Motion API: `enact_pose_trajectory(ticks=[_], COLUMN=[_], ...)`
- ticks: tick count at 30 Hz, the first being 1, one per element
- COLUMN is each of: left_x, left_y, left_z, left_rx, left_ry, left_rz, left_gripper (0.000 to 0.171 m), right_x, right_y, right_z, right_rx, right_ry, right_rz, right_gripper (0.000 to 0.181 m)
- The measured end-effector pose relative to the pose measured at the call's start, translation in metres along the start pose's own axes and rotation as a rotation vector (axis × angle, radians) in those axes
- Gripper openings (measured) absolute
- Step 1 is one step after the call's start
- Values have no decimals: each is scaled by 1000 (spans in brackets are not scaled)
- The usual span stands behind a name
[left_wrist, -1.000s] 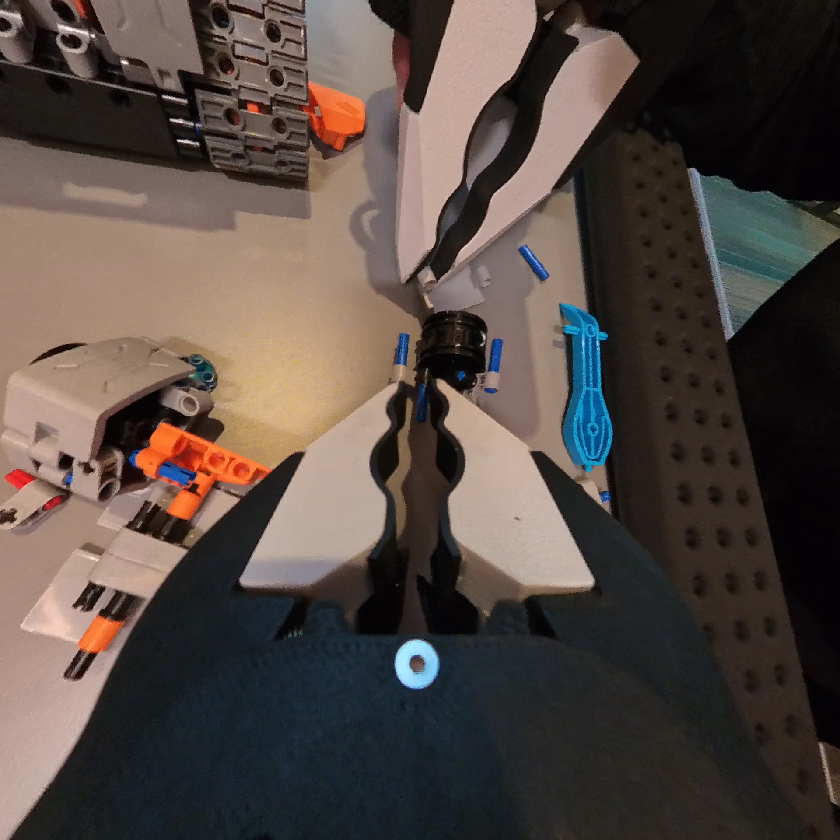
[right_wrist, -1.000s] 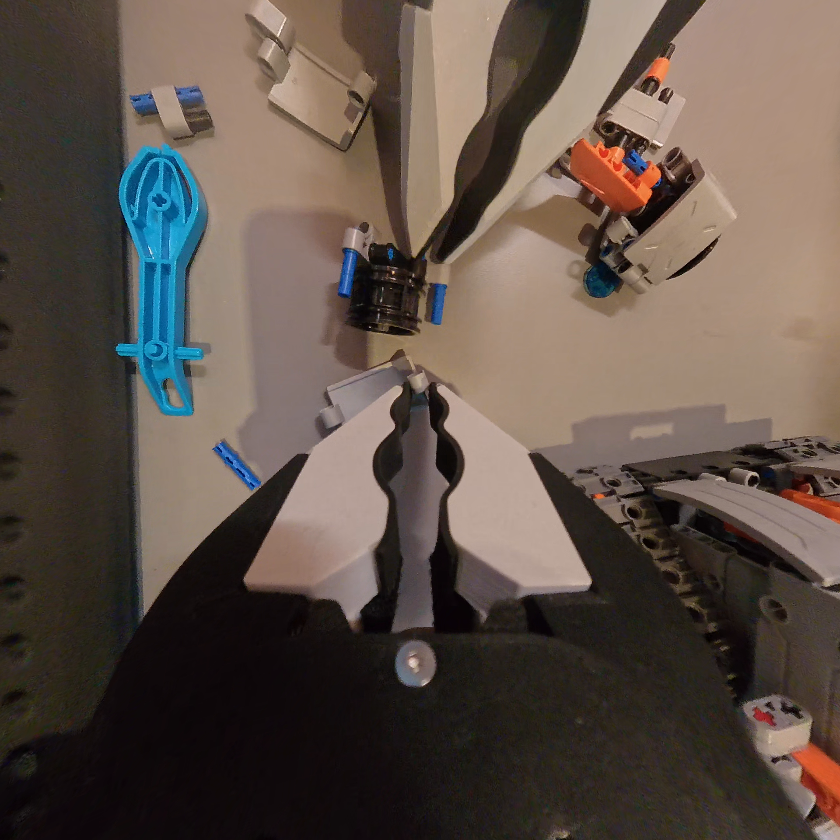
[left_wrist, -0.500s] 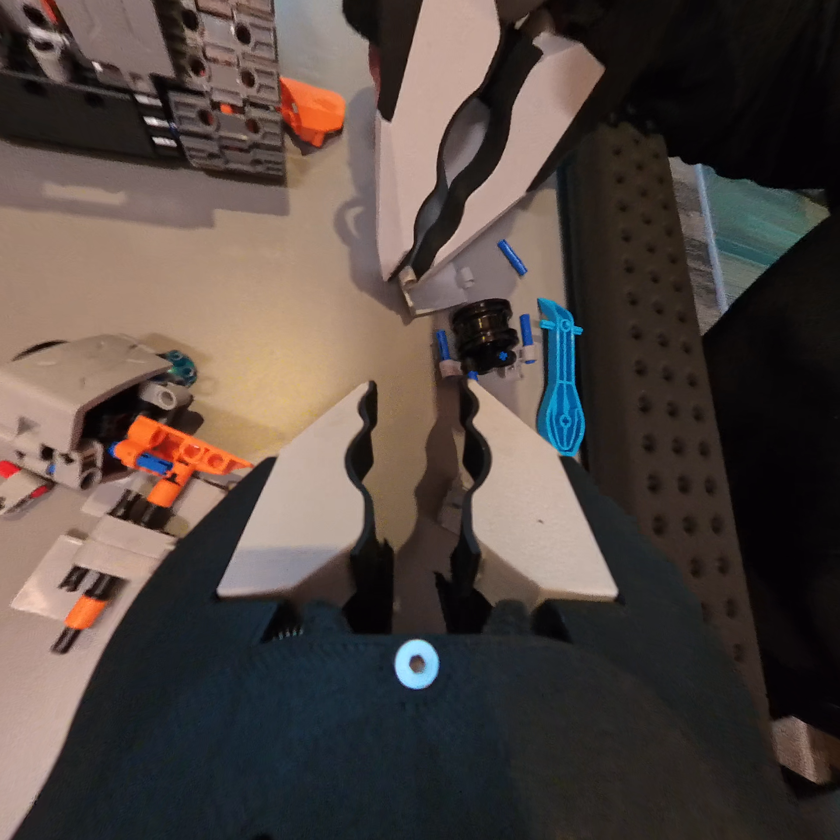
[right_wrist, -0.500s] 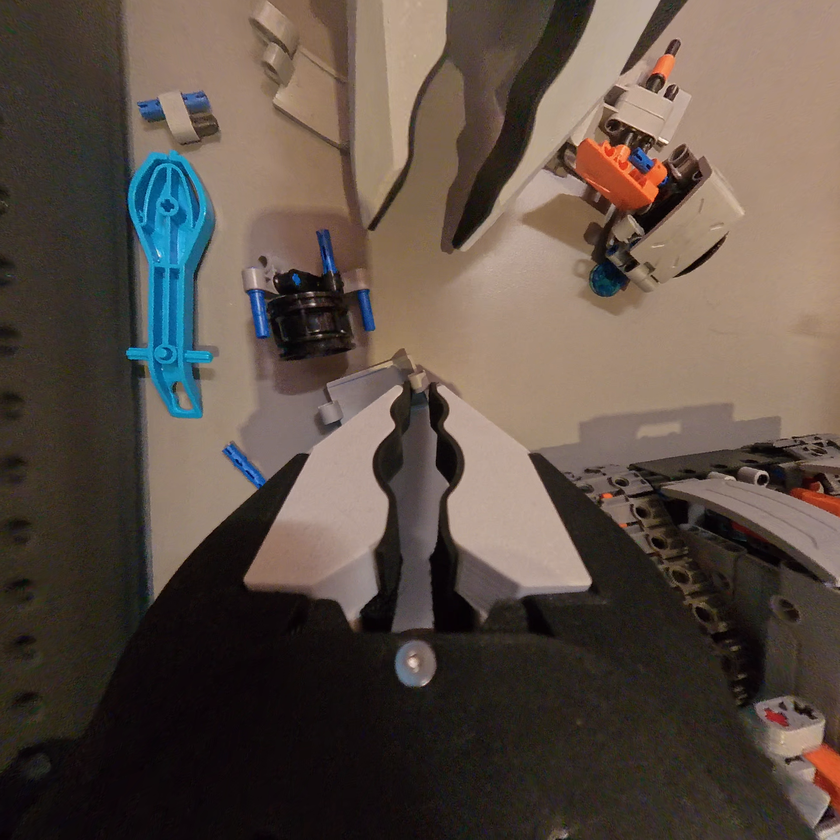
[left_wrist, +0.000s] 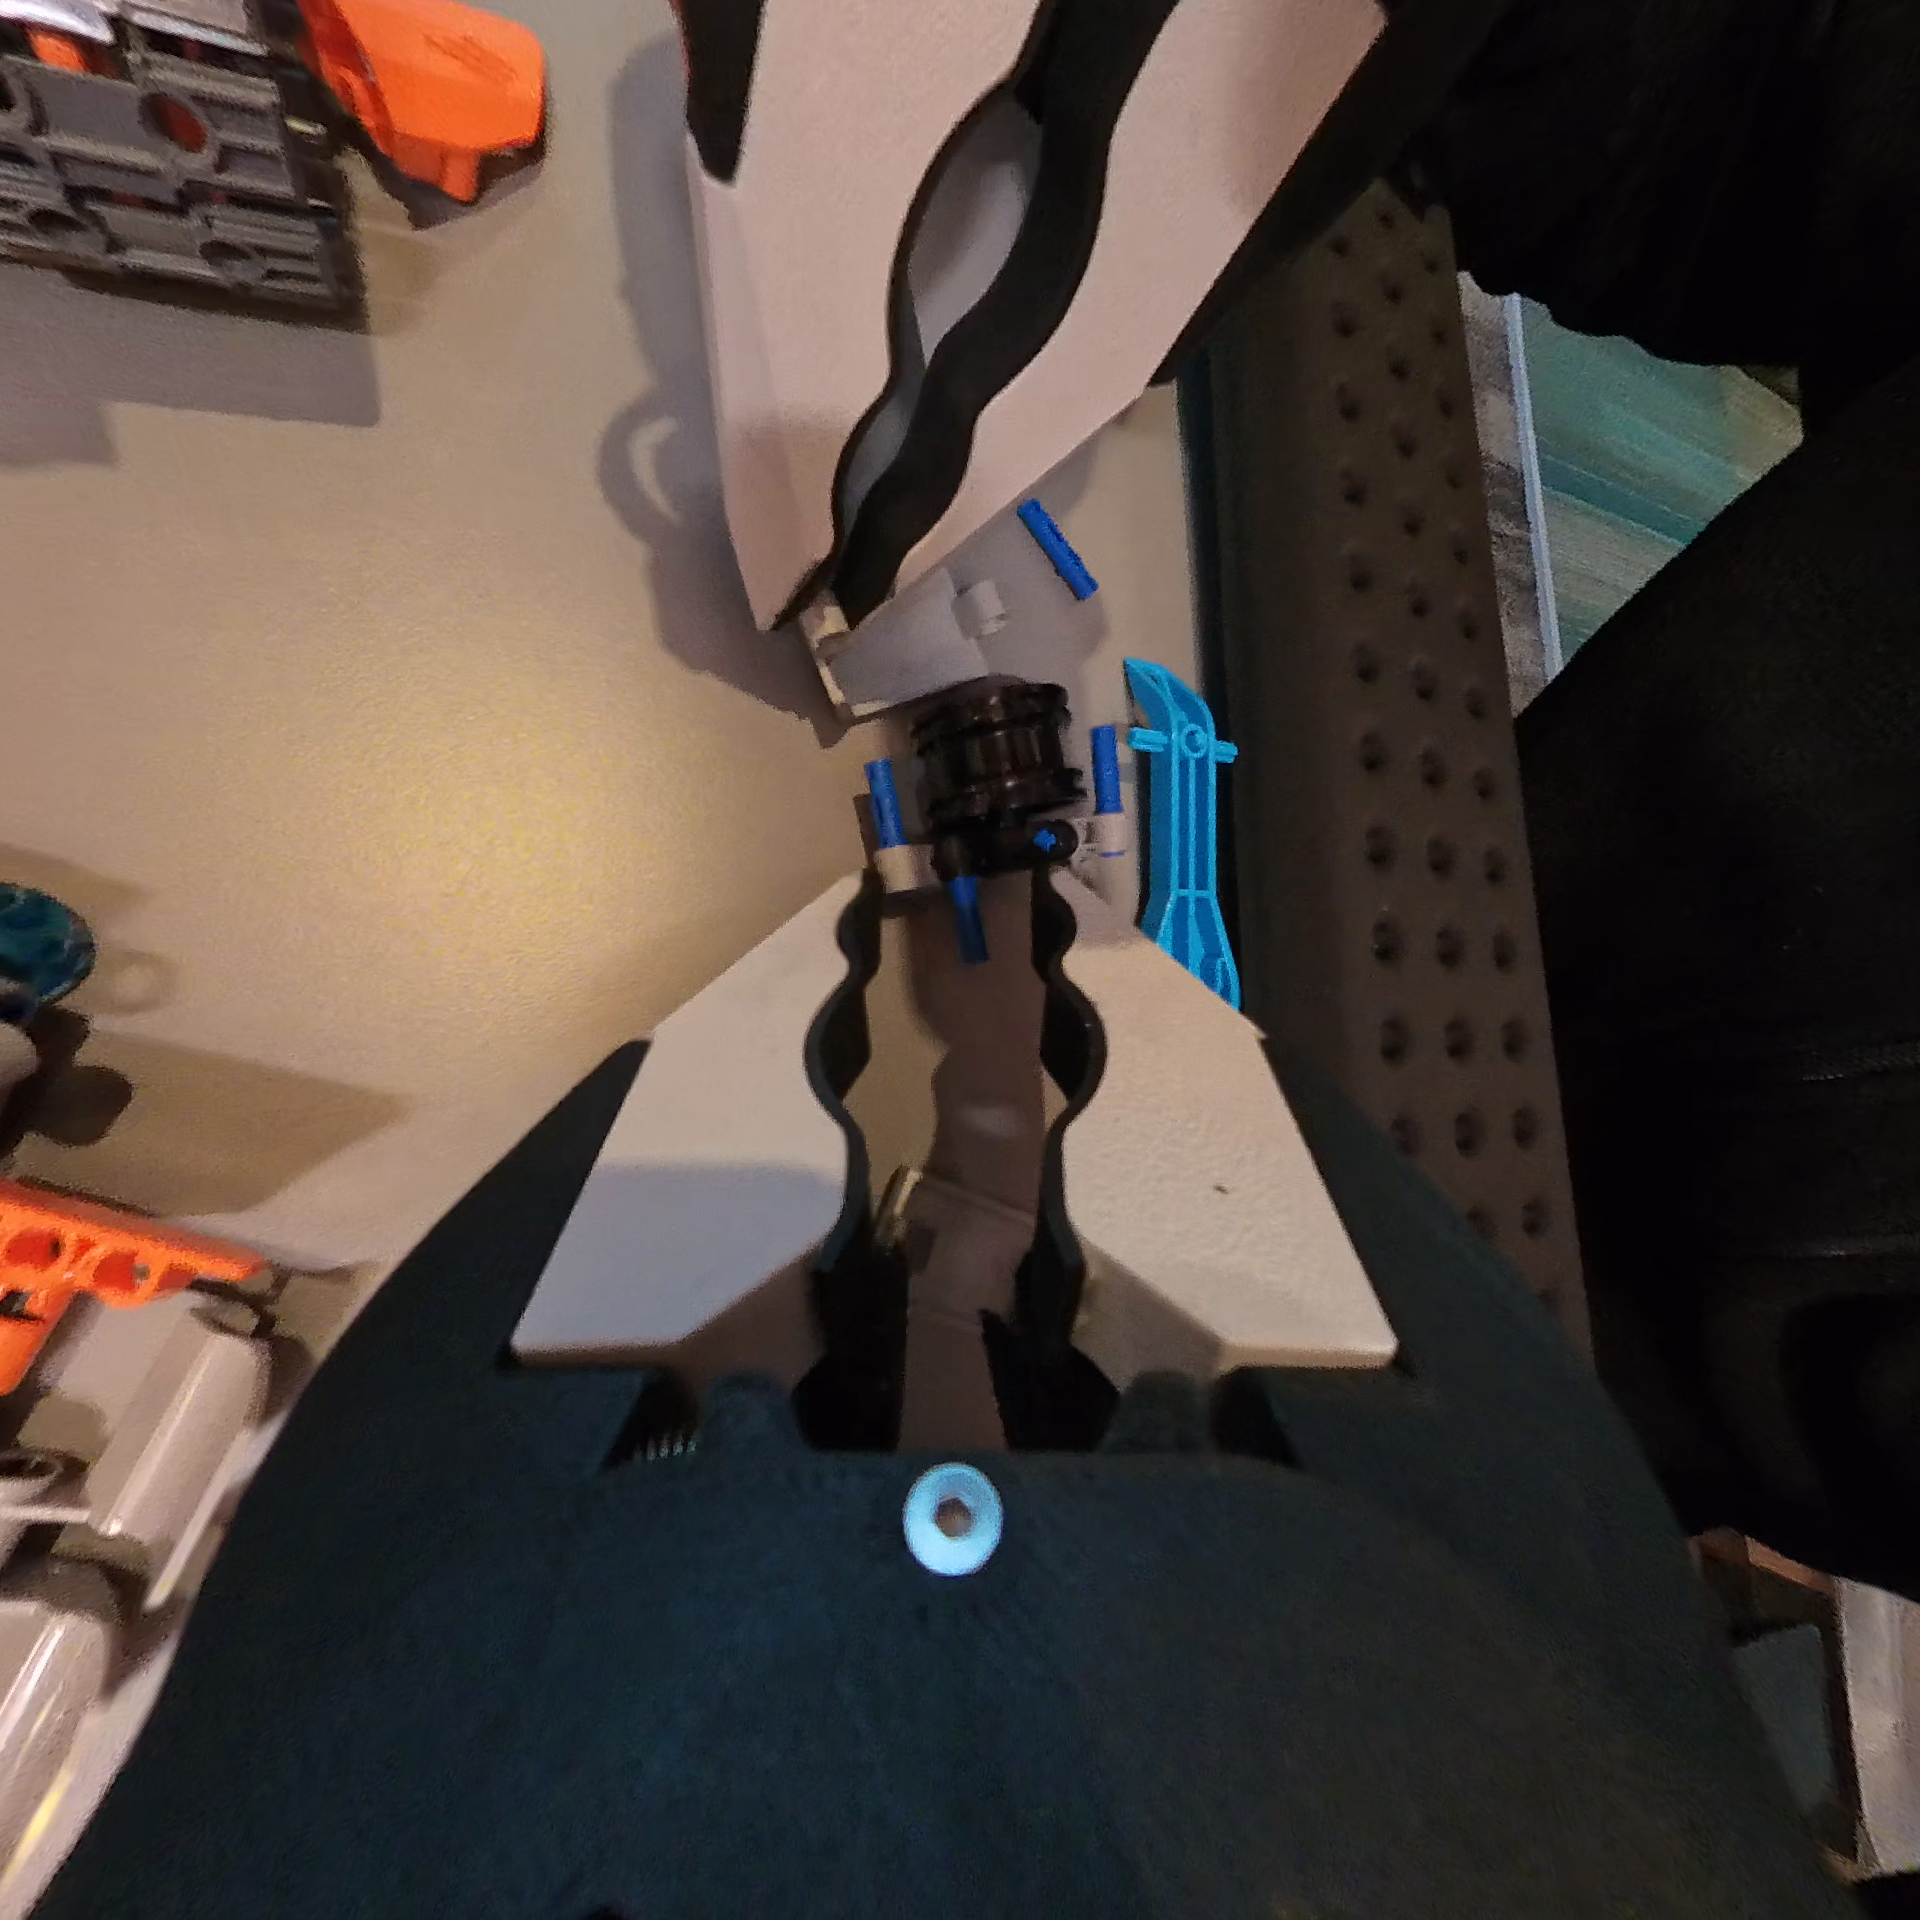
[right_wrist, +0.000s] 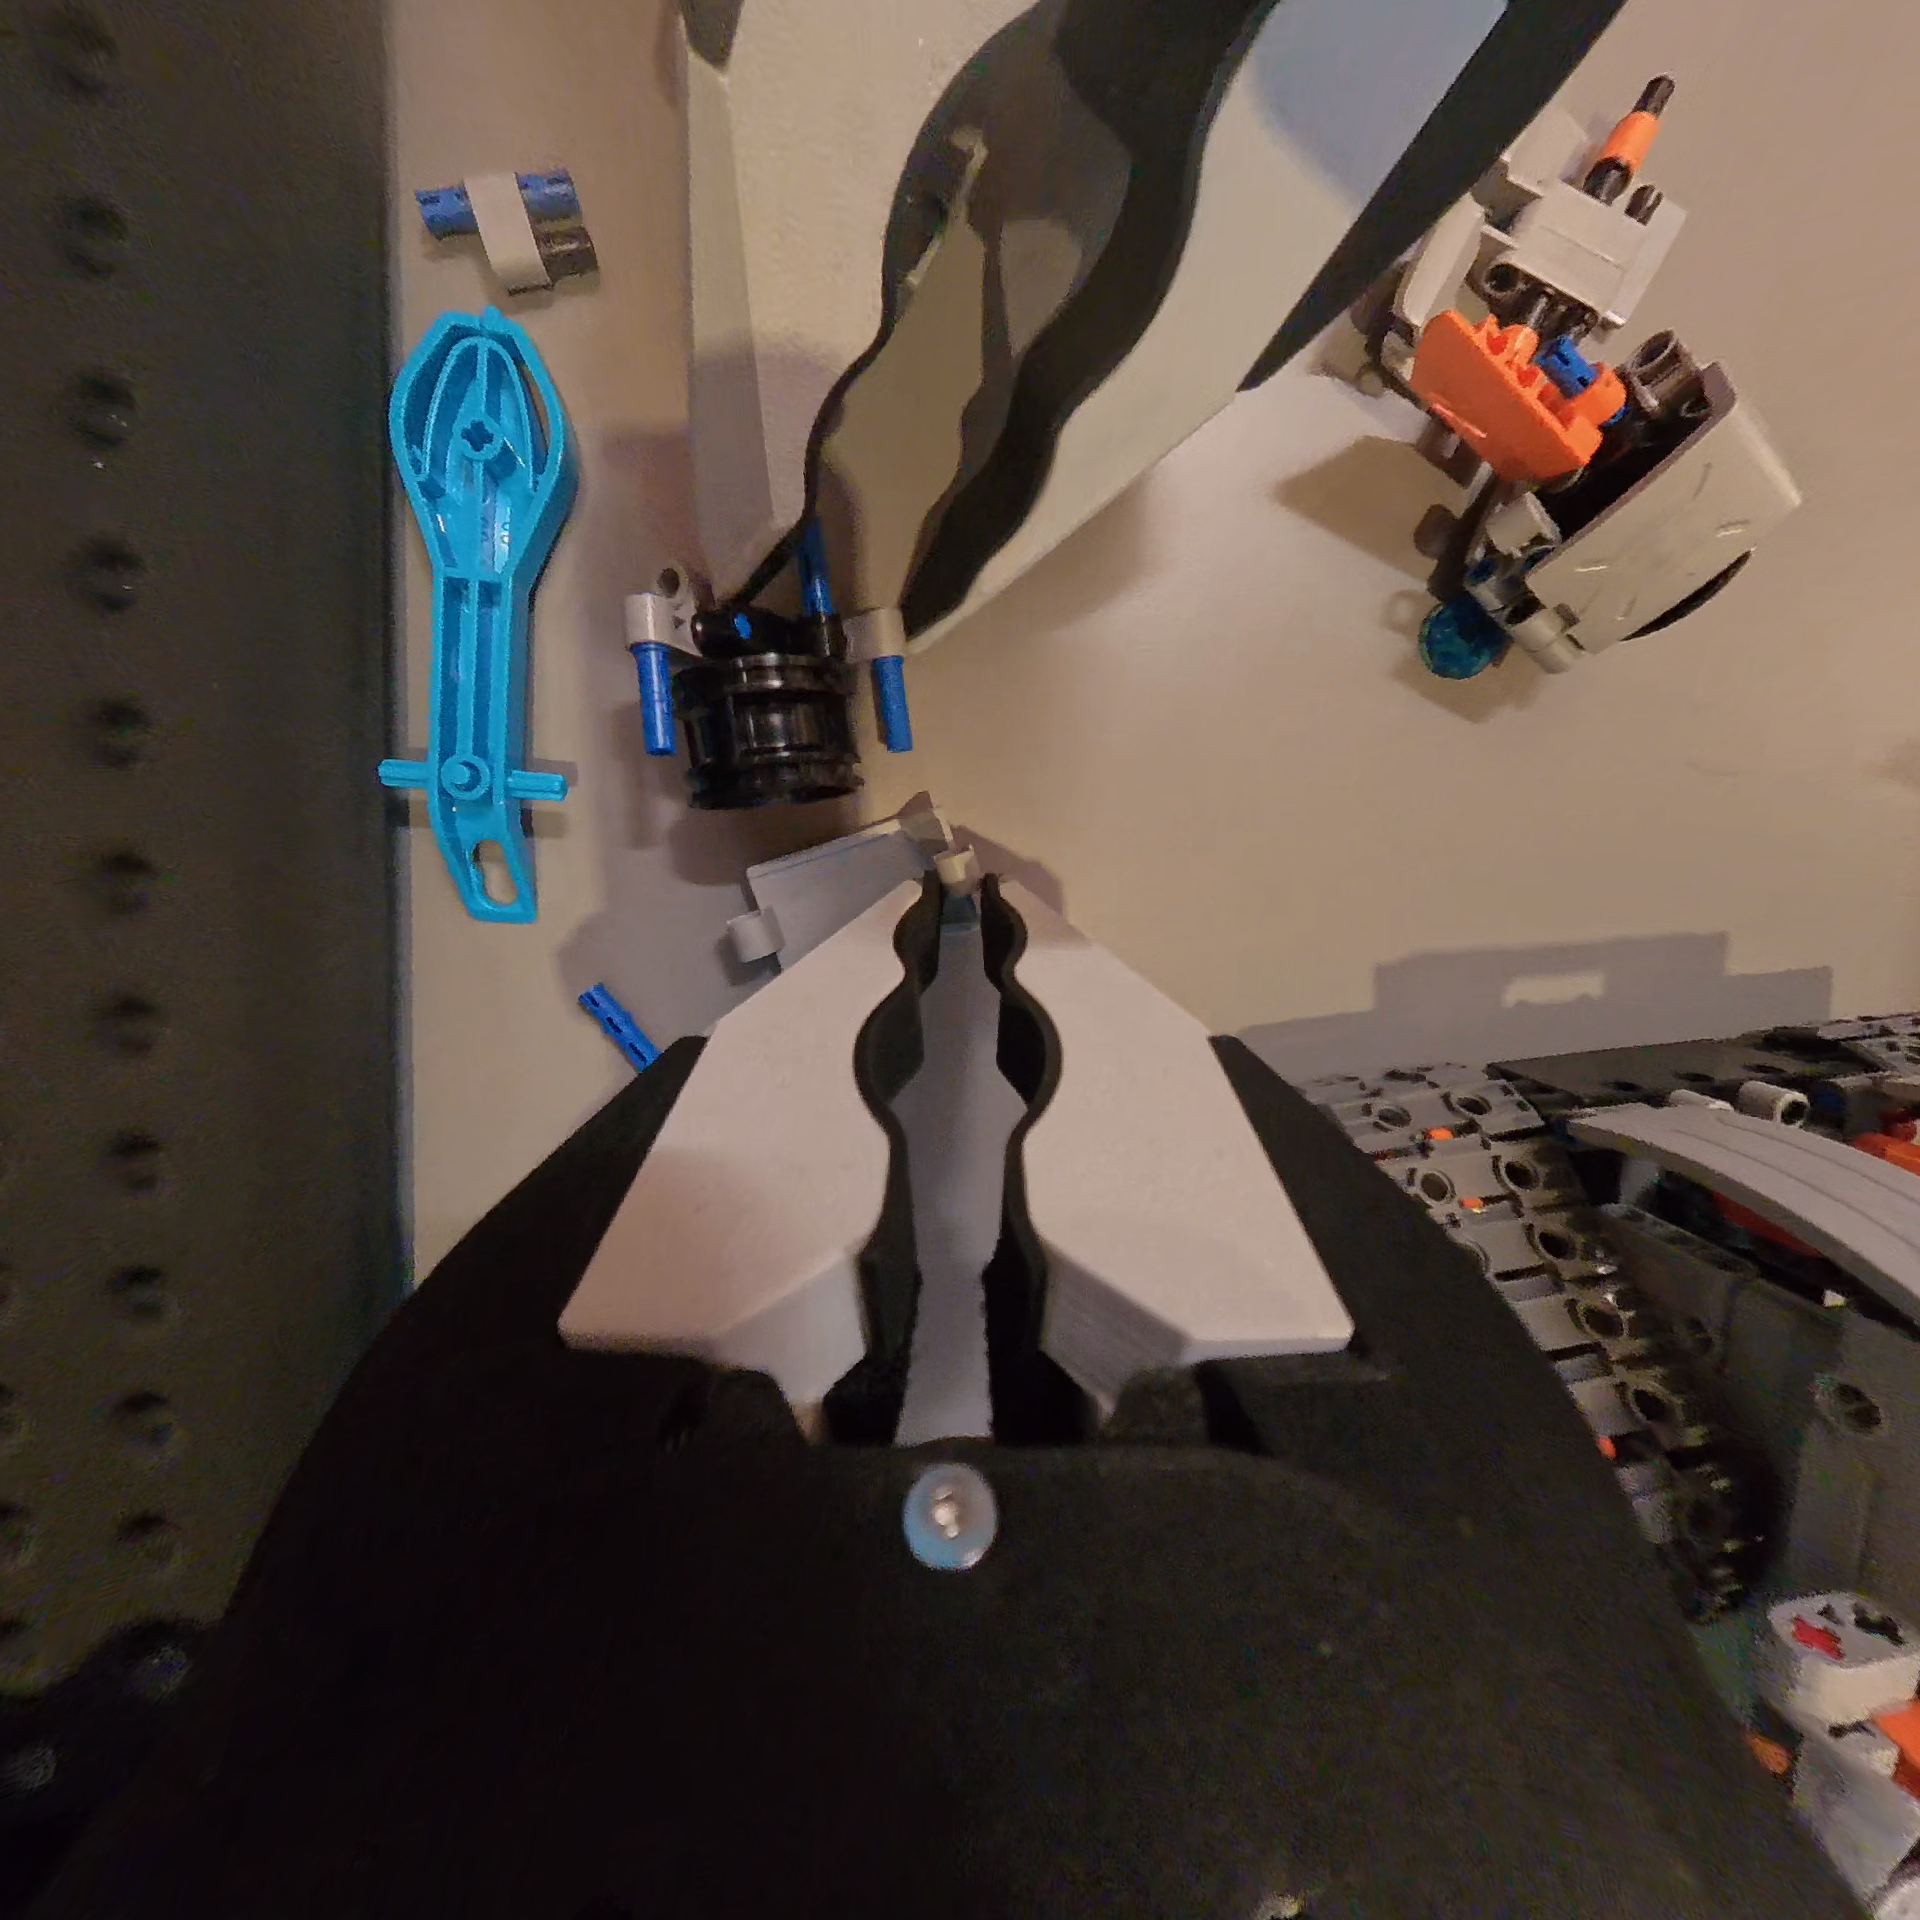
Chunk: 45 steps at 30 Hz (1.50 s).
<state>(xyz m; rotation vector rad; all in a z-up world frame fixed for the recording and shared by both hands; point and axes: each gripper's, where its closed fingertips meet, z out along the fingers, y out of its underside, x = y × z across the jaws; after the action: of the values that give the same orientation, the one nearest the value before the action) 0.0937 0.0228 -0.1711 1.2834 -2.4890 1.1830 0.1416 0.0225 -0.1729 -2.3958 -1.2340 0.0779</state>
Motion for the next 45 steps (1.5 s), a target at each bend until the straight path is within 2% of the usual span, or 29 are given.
enact_pose_trajectory(ticks=[2,9,15,19,30,45], left_x=[3,3,-9,-11,-12,-6], left_y=[2,-6,-12,-13,-13,-14], left_z=[4,6,-6,-8,-10,-8], left_rx=[-12,11,-28,-65,-65,20], left_ry=[12,-46,-265,-355,-383,-214], left_rz=[19,91,252,325,332,233], left_gripper=[16,15,14,14,14,15], right_x=[-1,-2,-5,-3,7,15], right_y=[0,0,2,1,-2,-5], right_z=[0,-2,-3,-2,-4,-11], right_rx=[1,6,30,31,43,60], right_ry=[-3,-4,15,23,78,146], right_rz=[-2,-7,10,29,56,33], right_gripper=[4,4,4,4,4,4])
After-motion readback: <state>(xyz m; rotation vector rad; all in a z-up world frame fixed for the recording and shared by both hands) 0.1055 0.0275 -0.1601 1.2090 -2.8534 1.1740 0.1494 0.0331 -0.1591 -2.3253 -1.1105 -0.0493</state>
